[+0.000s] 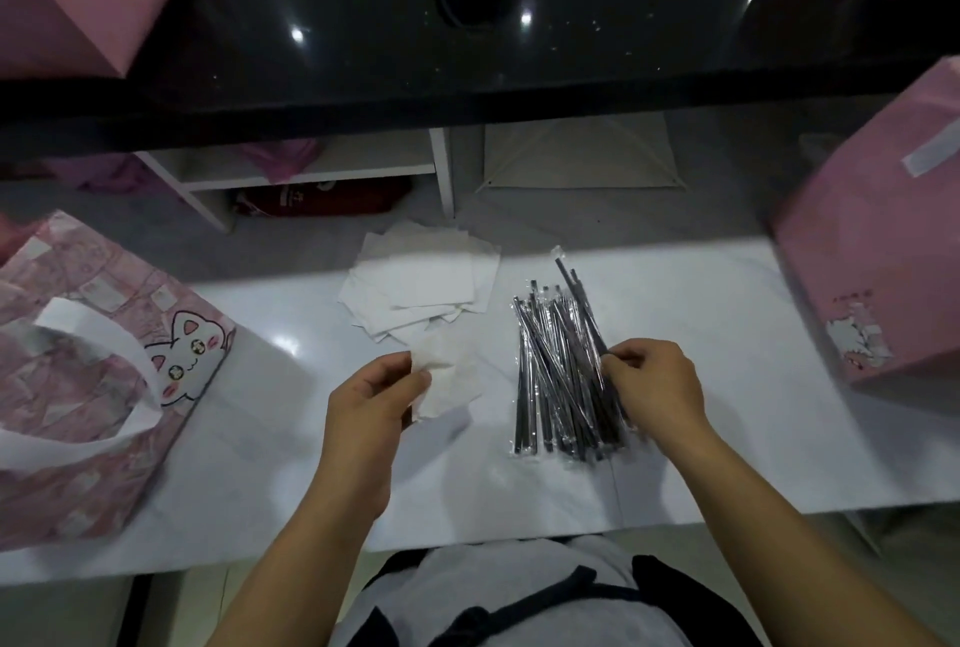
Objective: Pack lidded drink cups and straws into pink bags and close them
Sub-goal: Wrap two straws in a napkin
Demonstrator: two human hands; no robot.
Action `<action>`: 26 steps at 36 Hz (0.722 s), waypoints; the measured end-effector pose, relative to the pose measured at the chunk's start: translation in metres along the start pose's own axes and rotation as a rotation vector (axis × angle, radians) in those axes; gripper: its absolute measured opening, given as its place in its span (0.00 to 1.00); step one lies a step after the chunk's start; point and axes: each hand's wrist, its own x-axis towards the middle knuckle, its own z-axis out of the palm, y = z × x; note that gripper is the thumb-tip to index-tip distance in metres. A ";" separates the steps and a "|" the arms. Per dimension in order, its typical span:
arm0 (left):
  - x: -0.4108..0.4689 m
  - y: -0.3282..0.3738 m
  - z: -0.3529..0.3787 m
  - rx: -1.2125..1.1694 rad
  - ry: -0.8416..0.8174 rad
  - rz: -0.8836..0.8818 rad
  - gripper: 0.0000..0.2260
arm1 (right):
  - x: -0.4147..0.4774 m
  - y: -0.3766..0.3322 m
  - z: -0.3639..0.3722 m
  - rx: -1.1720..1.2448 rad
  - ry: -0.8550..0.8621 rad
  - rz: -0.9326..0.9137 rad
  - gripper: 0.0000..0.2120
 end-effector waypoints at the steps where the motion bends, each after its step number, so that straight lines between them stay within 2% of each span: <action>1: 0.001 0.001 0.001 0.005 0.010 0.001 0.10 | 0.000 0.000 -0.001 0.019 -0.002 -0.002 0.09; 5: 0.006 0.002 0.004 0.004 0.013 0.010 0.10 | -0.002 0.000 -0.004 0.162 -0.050 0.035 0.11; 9: 0.010 0.002 0.006 0.002 -0.006 0.005 0.10 | -0.006 -0.003 -0.007 0.663 -0.203 0.237 0.11; 12: 0.013 0.001 0.008 0.013 -0.031 -0.006 0.11 | -0.007 -0.001 -0.007 0.826 -0.277 0.333 0.06; 19: 0.017 0.000 0.012 0.010 -0.065 -0.016 0.11 | -0.008 0.003 -0.005 0.791 -0.263 0.308 0.13; 26: 0.015 0.002 0.010 0.001 -0.075 -0.009 0.11 | -0.015 -0.002 -0.002 0.607 -0.195 0.235 0.14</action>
